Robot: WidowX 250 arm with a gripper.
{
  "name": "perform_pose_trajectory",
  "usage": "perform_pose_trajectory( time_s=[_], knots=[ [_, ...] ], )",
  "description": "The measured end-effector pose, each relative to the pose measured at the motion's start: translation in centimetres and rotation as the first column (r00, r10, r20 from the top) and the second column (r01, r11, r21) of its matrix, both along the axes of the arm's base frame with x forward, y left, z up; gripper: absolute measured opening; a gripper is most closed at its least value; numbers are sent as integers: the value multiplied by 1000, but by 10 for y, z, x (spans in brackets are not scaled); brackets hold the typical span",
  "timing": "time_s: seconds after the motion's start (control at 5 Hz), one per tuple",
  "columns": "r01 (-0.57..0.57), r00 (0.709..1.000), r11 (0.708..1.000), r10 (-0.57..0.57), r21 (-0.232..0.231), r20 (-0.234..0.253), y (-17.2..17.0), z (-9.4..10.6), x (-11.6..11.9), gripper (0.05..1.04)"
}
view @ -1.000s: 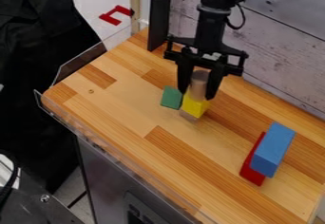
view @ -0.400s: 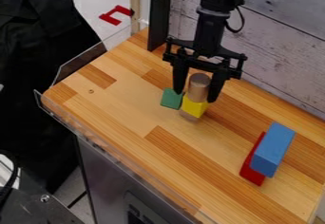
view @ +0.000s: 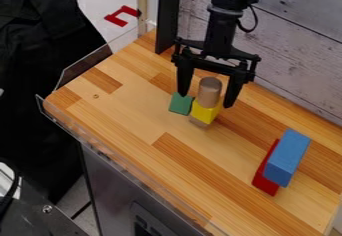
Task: Removed the building block from the right and added it o set on the left
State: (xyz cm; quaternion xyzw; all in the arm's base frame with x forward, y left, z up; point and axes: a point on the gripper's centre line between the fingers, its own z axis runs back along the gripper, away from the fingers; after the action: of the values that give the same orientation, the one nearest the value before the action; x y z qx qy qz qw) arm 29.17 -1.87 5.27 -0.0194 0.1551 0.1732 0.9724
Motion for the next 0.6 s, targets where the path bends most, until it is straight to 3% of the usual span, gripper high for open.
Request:
perform_pose_trajectory(
  time_s=[0.2, 0.4, 0.6],
  knots=[
    [14, 999, 999, -16, 52, 49, 1, 28, 8, 1001],
    [77, 986, 990, -93, 115, 138, -15, 71, 16, 1000],
    [139, 972, 982, -159, 126, 172, -36, 88, 14, 1001]
  ],
)
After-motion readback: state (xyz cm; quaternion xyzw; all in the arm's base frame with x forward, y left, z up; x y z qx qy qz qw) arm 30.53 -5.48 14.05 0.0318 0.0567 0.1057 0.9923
